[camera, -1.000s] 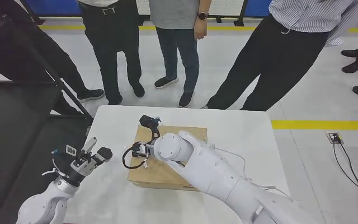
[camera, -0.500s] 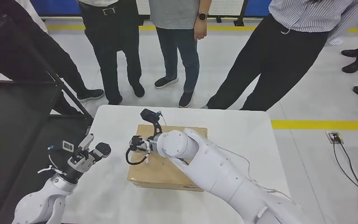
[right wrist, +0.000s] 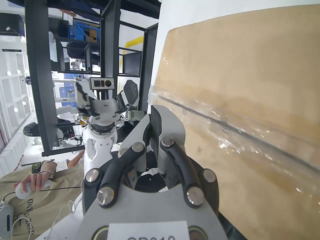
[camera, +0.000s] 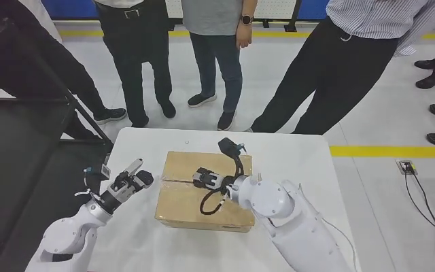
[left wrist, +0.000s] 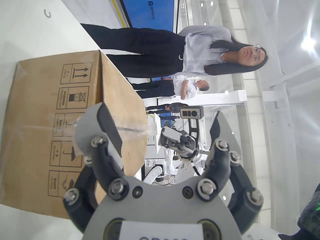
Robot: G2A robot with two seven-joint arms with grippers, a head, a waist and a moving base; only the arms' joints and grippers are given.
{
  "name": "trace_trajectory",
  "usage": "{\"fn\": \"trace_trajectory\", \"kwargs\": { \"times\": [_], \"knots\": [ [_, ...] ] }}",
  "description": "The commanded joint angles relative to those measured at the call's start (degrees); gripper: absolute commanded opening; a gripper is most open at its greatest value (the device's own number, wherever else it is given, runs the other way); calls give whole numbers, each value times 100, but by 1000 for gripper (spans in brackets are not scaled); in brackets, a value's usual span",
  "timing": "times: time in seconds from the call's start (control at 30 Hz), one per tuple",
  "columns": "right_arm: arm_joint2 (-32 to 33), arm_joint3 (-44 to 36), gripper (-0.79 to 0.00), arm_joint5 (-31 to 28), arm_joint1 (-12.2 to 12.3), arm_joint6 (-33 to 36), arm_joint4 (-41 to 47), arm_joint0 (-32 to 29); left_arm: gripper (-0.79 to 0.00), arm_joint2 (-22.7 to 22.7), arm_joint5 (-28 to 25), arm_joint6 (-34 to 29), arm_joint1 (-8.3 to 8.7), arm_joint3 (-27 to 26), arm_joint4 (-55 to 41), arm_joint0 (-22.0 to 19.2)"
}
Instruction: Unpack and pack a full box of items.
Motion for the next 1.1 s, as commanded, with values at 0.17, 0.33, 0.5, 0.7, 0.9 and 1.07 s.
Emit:
{"fn": "trace_trajectory", "kwargs": {
  "times": [0.17, 0.33, 0.5, 0.7, 0.9, 1.07],
  "knots": [
    [624, -763, -785, -48, 197, 256, -248, -718, -785, 254, 118, 137, -34, 208, 246, -99],
    [832, -871, -785, -140, 254, 341, -227, -868, -785, 399, 186, 174, -60, 368, 295, -176],
    [942, -819, -785, -222, 283, 396, -146, -888, -785, 505, 176, 304, -92, 552, 303, -263],
    [1037, -836, -785, -253, 313, 384, -80, -942, -785, 606, 215, 297, -117, 717, 326, -353],
    [1112, -868, -785, -276, 343, 348, -49, -1007, -785, 643, 242, 298, -135, 847, 296, -391],
    [1187, -920, -785, -270, 371, 350, -16, -1067, -785, 677, 225, 302, -150, 931, 289, -401]
  ]
}}
